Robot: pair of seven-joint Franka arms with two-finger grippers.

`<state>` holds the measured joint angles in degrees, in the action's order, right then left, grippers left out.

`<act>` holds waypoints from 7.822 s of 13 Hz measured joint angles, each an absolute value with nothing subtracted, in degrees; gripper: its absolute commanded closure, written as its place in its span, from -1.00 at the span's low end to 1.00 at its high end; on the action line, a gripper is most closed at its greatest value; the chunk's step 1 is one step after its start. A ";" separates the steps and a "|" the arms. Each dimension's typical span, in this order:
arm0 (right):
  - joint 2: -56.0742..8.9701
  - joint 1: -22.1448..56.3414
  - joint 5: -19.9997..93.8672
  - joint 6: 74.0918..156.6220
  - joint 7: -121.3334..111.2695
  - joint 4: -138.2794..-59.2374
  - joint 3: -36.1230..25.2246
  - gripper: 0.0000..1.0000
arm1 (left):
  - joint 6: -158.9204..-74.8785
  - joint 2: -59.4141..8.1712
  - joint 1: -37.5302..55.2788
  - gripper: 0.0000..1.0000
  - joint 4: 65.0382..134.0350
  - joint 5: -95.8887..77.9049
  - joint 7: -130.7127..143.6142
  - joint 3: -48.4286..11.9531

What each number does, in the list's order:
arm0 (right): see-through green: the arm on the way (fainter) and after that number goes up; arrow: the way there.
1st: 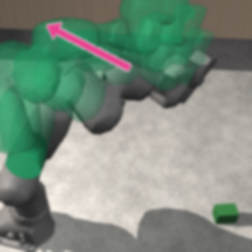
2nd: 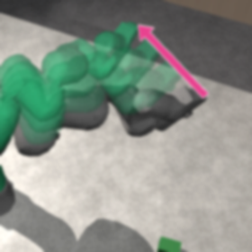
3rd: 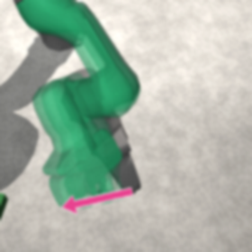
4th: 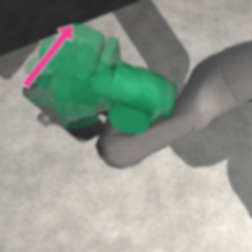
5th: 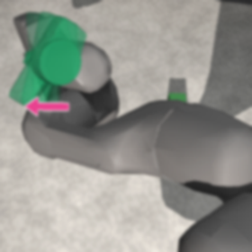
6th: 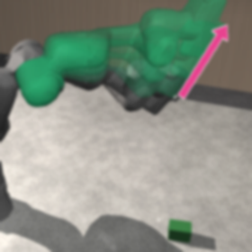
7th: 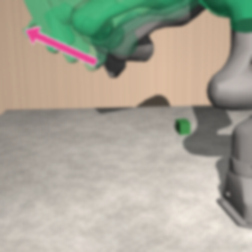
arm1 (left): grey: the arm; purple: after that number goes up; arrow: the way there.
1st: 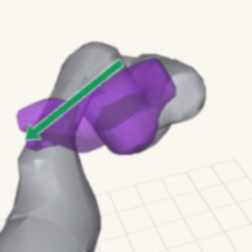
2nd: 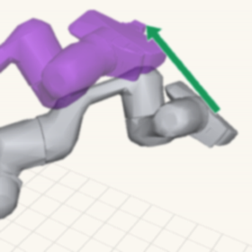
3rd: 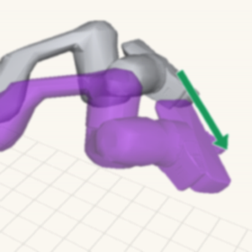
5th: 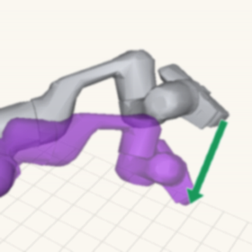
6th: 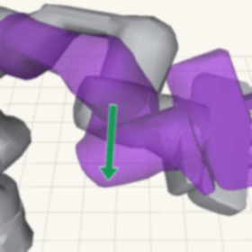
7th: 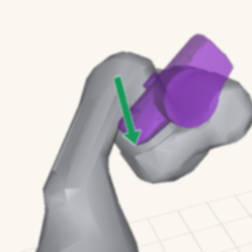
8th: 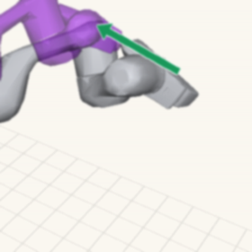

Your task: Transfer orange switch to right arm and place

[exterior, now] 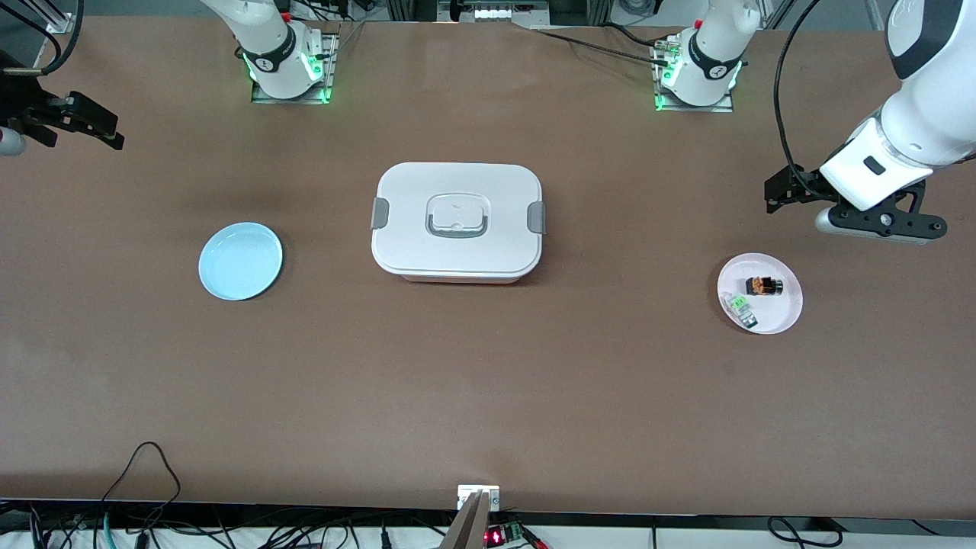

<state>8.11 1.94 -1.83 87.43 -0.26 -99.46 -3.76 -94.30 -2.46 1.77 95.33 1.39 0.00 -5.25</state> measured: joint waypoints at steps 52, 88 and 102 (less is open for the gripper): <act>-1.24 2.36 -1.84 88.95 -0.47 -98.95 -3.74 -1.00 | -94.17 -8.05 -1.53 -1.00 95.26 1.18 -0.35 -4.99; -1.79 5.52 -1.43 100.96 0.68 -104.33 -3.31 -1.00 | -76.22 -25.73 -7.77 -1.00 83.32 4.67 11.42 -4.41; 0.39 5.49 -1.42 101.66 0.93 -107.56 -3.74 -1.00 | -75.35 -26.66 -8.22 -1.00 81.26 5.56 11.55 -6.11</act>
